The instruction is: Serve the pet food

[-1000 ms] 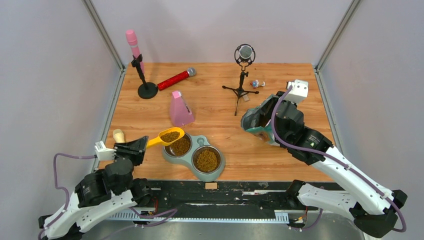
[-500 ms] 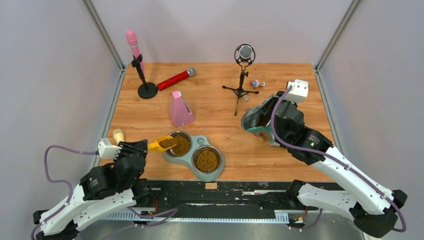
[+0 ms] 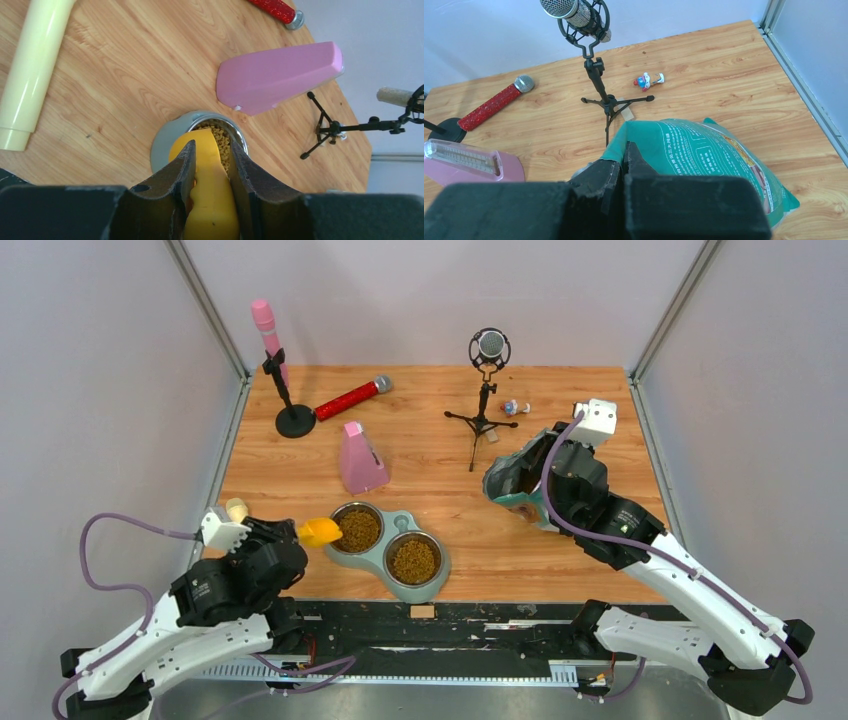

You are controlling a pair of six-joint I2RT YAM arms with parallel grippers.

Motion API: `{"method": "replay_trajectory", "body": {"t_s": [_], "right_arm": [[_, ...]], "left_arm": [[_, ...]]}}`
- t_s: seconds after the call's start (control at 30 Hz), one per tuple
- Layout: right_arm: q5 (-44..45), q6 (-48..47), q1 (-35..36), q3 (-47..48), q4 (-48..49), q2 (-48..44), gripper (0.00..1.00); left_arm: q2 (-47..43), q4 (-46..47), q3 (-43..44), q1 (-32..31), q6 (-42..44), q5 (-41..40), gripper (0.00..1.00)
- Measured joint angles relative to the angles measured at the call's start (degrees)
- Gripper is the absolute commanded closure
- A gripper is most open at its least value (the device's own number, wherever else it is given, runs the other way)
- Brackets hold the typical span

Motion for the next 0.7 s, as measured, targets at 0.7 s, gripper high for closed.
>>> {"method": "replay_trajectory", "body": {"t_s": [0.7], "right_arm": [[0.2, 0.0, 0.0, 0.0, 0.0, 0.0, 1.0]], "left_arm": [[7.5, 3.8, 7.8, 0.0, 15.2, 0.0, 1.0]]}}
